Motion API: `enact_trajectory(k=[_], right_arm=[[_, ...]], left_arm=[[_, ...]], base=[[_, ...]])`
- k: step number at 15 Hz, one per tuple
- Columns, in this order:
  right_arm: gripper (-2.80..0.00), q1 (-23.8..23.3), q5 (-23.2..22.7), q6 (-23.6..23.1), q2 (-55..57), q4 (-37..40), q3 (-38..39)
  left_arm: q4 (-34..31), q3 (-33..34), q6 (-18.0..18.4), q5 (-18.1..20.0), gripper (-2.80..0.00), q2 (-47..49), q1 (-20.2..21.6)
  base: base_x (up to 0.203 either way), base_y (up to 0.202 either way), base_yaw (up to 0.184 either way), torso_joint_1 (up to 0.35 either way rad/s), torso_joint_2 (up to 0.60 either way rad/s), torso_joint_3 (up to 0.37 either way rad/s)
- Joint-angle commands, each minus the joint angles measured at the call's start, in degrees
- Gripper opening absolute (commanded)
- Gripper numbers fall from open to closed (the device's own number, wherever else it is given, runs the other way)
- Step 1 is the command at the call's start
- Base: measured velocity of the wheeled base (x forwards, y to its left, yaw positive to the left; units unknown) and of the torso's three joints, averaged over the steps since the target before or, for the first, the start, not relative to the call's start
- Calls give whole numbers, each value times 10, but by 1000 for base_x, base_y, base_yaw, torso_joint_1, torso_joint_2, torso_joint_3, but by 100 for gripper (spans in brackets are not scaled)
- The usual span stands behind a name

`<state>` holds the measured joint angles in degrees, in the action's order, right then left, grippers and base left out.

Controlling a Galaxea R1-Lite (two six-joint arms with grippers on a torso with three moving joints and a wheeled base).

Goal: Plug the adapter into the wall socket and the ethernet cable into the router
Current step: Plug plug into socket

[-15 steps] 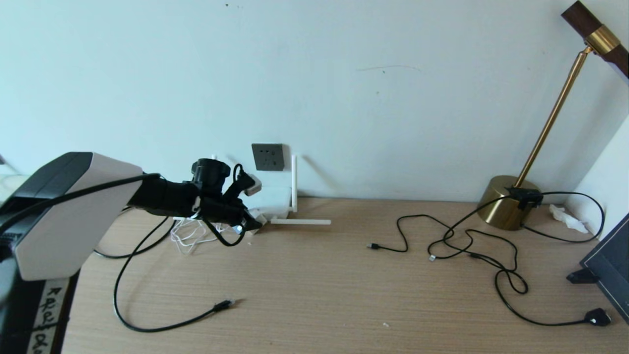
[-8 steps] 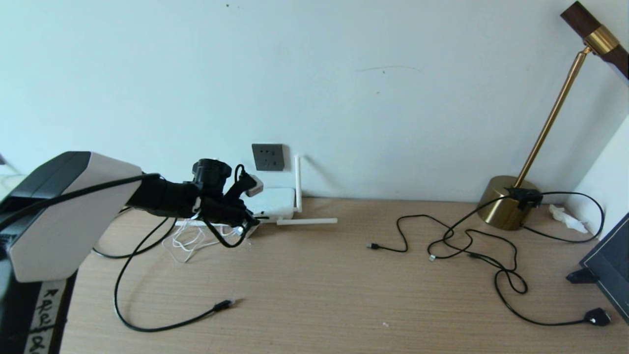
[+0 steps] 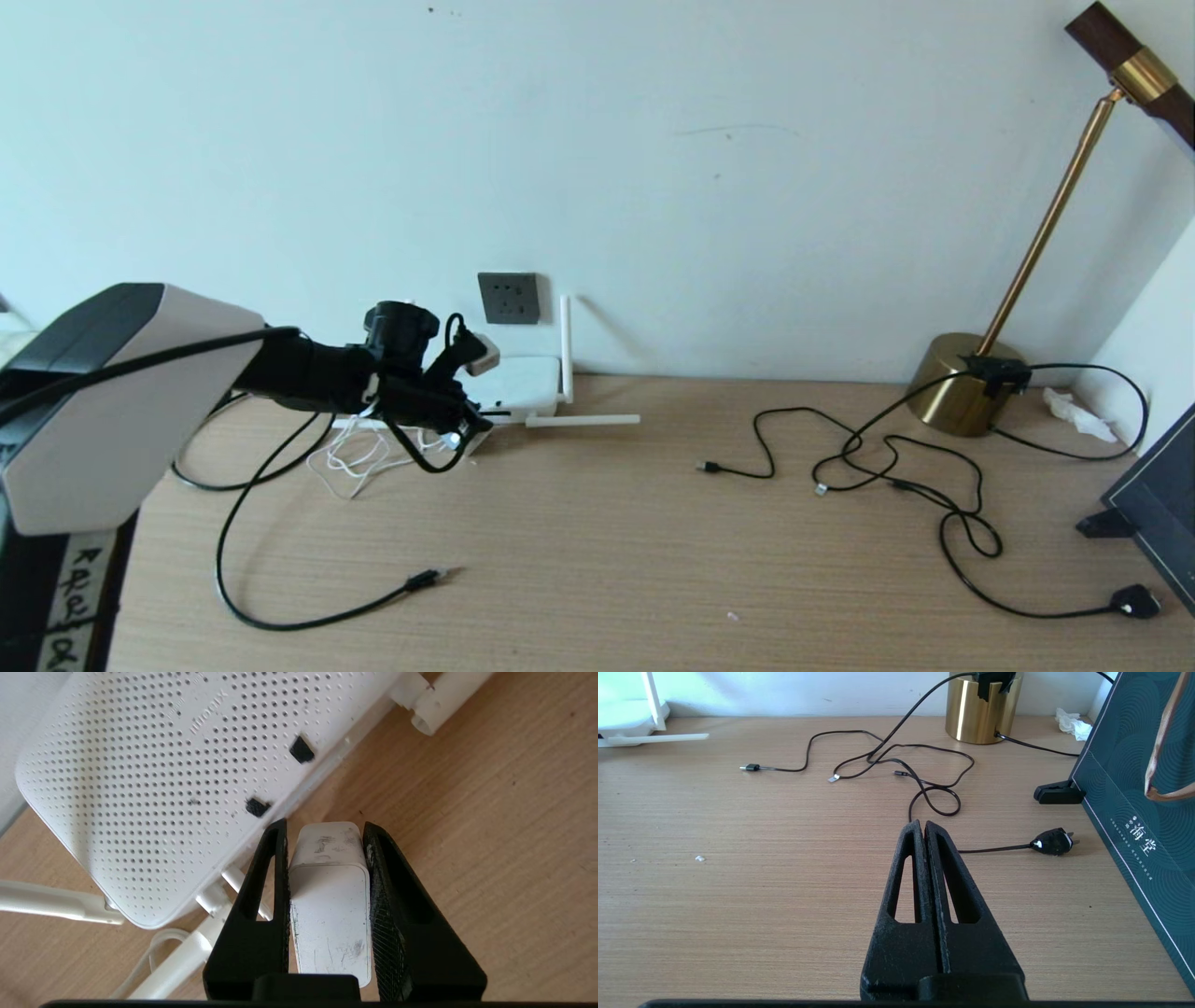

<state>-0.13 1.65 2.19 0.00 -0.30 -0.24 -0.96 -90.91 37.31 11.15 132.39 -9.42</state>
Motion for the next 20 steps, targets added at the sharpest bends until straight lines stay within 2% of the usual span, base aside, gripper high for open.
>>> enact_trajectory(k=[1, 4, 6, 9, 11, 12, 14, 15, 17, 20], right_arm=[[-280, 0, 0, 0, 1, 0, 0], [-280, 0, 0, 0, 1, 0, 0], [-280, 0, 0, 0, 0, 0, 0], [-280, 0, 0, 0, 1, 0, 0], [-280, 0, 0, 0, 1, 0, 0], [-280, 0, 0, 0, 0, 0, 0], [-280, 0, 0, 0, 1, 0, 0], [-280, 0, 0, 0, 0, 0, 0], [-280, 0, 0, 0, 0, 0, 0], [-280, 0, 0, 0, 0, 0, 0]], left_arm=[[3, 19, 1, 2, -280, -33, 0], [5, 58, -17, 7, -280, -78, 2], [8, 99, -65, 20, -280, -124, 4], [4, 184, -166, 46, -280, -198, 4], [7, 257, -183, 41, -280, -223, -2], [8, 289, -198, 20, -280, -235, -13], [7, 314, -294, -38, -280, -239, -48], [5, 320, -325, -77, -280, -234, -59], [5, 322, -358, -127, -280, -221, -62], [9, 312, -410, -165, -280, -205, -62]], base=[[0, 0, 0, 0, 0, 0], [0, 0, 0, 0, 0, 0], [0, 0, 0, 0, 0, 0], [0, 0, 0, 0, 0, 0], [0, 0, 0, 0, 0, 0], [0, 0, 0, 0, 0, 0], [0, 0, 0, 0, 0, 0], [0, 0, 0, 0, 0, 0], [0, 0, 0, 0, 0, 0], [0, 0, 0, 0, 0, 0]])
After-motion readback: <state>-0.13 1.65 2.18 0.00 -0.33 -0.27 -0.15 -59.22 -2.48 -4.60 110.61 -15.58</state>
